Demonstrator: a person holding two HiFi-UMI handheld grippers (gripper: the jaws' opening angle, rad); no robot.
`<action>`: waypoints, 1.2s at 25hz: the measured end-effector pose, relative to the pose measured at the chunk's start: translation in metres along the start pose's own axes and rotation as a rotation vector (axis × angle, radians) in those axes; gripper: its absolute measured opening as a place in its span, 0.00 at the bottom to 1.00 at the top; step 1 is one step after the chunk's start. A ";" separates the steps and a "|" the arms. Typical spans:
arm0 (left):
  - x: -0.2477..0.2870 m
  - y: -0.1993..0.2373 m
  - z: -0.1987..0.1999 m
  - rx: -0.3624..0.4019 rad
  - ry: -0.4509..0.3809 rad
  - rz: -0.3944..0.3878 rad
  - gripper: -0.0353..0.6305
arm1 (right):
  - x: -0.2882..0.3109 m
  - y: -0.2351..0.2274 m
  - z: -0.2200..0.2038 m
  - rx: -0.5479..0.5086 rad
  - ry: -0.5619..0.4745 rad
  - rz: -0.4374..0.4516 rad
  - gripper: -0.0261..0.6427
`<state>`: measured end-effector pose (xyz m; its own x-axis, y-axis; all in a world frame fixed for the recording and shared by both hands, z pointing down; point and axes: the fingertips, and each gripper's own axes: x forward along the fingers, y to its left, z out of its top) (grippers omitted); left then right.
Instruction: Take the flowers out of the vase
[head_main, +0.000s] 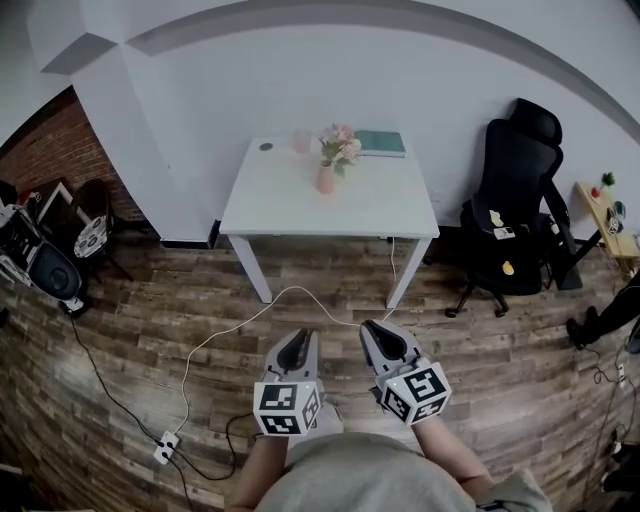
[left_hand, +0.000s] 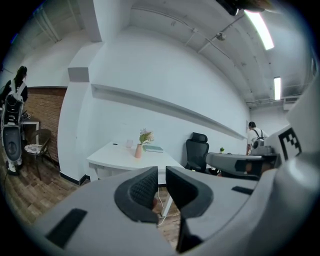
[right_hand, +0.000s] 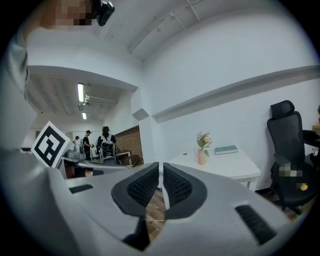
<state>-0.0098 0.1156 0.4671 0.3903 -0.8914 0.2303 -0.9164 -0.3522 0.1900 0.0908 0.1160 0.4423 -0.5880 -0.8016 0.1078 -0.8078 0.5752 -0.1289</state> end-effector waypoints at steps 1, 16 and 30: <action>0.007 0.008 0.004 -0.001 0.001 0.000 0.11 | 0.010 -0.003 0.002 0.001 0.004 -0.002 0.08; 0.104 0.101 0.052 0.004 0.009 -0.040 0.19 | 0.139 -0.041 0.028 0.011 0.015 -0.040 0.19; 0.181 0.154 0.071 0.017 0.024 -0.088 0.28 | 0.230 -0.084 0.035 0.029 0.010 -0.079 0.25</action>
<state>-0.0863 -0.1202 0.4702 0.4710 -0.8497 0.2368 -0.8799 -0.4335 0.1947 0.0249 -0.1228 0.4434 -0.5233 -0.8424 0.1287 -0.8501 0.5054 -0.1482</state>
